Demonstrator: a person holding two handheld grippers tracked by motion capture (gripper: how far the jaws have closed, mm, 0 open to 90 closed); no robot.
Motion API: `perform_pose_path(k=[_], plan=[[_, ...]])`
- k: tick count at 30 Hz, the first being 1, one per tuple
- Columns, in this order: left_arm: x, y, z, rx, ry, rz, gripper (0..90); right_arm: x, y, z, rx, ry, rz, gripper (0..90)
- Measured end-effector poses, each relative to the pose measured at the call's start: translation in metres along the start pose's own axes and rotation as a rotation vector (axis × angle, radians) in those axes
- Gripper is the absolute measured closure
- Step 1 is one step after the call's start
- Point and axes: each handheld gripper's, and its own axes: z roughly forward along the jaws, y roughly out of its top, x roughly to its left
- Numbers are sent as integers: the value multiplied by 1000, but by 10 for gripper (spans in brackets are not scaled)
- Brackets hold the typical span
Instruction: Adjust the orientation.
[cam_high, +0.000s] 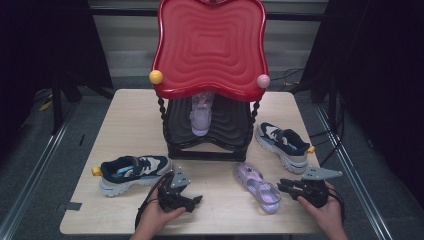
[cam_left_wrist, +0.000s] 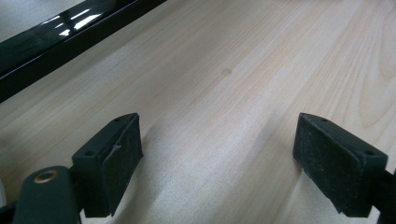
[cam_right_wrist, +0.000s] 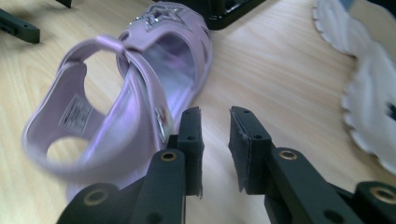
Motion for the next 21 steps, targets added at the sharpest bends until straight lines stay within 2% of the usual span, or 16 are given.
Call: perform_pose_path(k=[4, 6, 7, 9, 21], plan=[[0, 0, 0, 1, 2, 0, 153, 5, -8, -10, 4, 40, 10, 708], [0, 0, 0, 0, 3, -1, 153, 11, -12, -11, 29, 20, -19, 701], [0, 0, 0, -1, 4, -1, 153, 11, -14, -12, 24, 35, -13, 692], [0, 0, 0, 0, 5, -1, 153, 11, -16, -14, 27, 25, -10, 680], [0, 0, 0, 0, 5, -1, 153, 21, -25, -19, 61, 68, -42, 616]])
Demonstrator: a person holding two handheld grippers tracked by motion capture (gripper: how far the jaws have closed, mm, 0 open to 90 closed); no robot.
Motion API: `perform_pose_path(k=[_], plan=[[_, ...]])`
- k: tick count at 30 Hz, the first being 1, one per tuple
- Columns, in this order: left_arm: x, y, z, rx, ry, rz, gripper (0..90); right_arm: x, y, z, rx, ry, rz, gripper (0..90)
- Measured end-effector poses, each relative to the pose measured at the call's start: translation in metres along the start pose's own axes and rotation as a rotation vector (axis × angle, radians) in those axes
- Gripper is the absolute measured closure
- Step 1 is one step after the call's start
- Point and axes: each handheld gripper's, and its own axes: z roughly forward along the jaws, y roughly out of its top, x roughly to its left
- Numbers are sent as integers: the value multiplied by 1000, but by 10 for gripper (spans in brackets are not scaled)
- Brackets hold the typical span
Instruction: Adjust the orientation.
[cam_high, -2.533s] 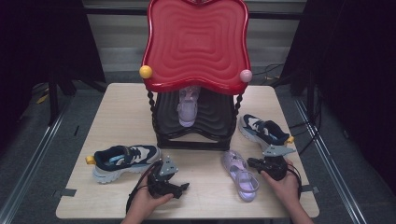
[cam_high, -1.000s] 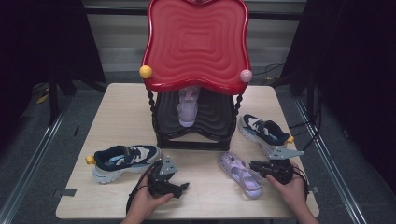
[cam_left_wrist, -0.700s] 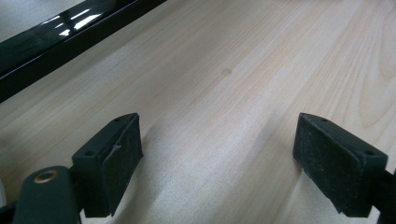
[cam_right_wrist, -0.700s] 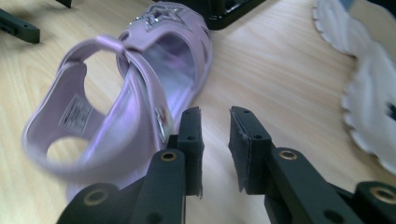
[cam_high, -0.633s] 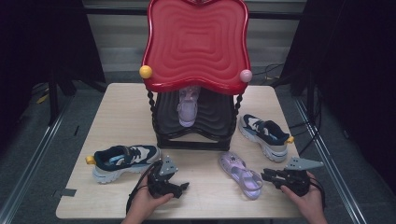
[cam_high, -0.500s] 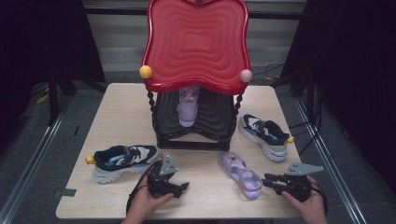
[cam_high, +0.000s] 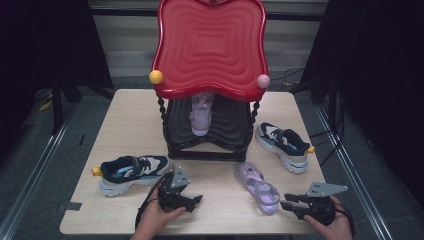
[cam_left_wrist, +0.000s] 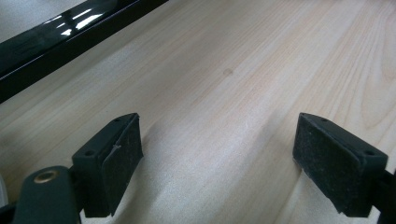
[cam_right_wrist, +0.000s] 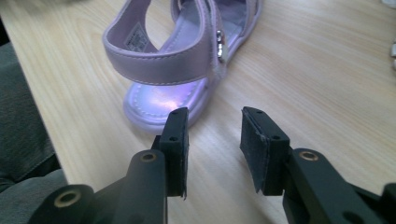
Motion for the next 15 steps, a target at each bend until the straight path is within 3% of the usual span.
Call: perform_pose_path(k=[2, 6, 9, 15], plan=[[0, 0, 0, 0, 0, 0, 153, 2, 1, 1, -13, 17, -2, 603], [0, 0, 0, 0, 0, 0, 153, 0, 2, 8, -21, -24, 0, 652], [0, 0, 0, 0, 0, 0, 153, -7, 1, 12, -40, -58, 31, 668], [0, 0, 0, 0, 0, 0, 153, -15, 5, 16, -60, -74, 37, 681]])
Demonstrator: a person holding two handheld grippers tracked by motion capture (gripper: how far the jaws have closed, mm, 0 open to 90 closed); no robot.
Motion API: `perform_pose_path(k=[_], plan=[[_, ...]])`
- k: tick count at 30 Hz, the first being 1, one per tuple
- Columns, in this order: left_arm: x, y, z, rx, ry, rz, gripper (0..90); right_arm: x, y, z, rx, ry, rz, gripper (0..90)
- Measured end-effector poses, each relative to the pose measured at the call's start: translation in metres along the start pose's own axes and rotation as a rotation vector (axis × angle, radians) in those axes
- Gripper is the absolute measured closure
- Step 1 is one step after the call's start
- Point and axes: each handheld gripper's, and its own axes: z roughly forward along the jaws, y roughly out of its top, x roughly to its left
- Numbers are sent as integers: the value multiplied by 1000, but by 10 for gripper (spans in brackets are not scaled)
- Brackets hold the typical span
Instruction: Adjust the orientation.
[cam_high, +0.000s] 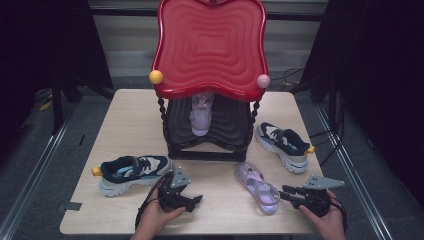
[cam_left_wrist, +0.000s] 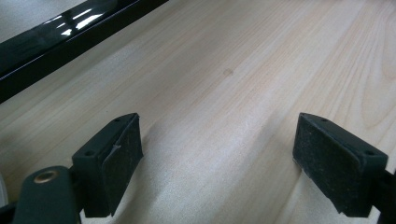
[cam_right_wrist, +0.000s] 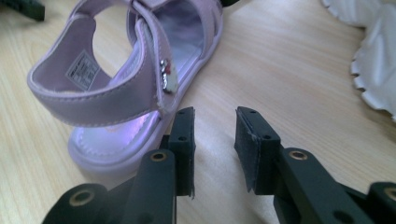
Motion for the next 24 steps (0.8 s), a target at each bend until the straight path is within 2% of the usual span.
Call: perform_pose_path(k=[3, 10, 15, 24], plan=[[0, 0, 0, 0, 0, 0, 153, 1, -1, -1, 12, -5, -17, 680], [-1, 0, 0, -2, 2, -13, 153, 7, -6, -11, 17, 33, -32, 678], [-1, 0, 1, -3, 1, -16, 153, 9, 1, -4, 6, 43, -39, 670], [-1, 0, 1, -3, 1, -16, 153, 5, 4, 0, 7, 21, -33, 668]])
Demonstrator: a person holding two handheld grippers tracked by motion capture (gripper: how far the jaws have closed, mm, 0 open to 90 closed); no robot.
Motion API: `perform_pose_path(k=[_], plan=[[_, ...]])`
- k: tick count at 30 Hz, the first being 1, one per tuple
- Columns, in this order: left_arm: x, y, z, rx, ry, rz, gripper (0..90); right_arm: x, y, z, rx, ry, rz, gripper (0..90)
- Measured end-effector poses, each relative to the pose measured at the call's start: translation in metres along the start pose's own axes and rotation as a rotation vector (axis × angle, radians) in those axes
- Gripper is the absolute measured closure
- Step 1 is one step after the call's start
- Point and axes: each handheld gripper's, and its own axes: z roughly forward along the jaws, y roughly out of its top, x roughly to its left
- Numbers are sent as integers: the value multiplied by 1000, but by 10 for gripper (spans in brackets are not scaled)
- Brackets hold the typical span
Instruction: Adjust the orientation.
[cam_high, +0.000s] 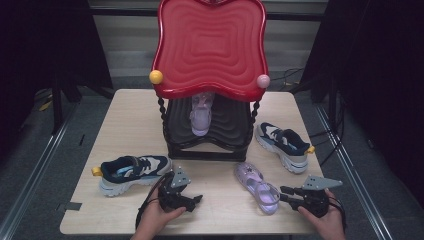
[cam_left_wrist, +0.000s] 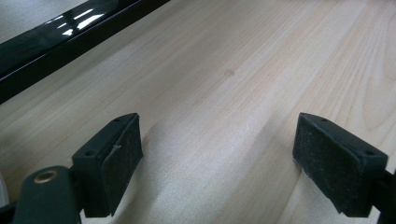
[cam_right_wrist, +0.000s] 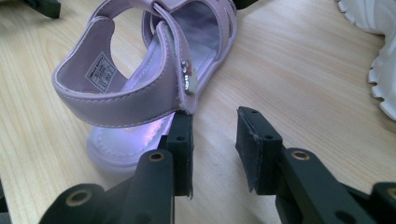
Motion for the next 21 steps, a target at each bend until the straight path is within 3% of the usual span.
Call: perform_pose_path(k=[10, 12, 21], plan=[[0, 0, 0, 2, 1, 3, 153, 5, -1, -11, -26, 34, -8, 648], [0, 0, 0, 4, 1, 5, 153, 4, 1, -4, -4, 20, -6, 653], [0, 0, 0, 6, 4, 2, 153, -9, 6, 2, 4, -7, 17, 655]])
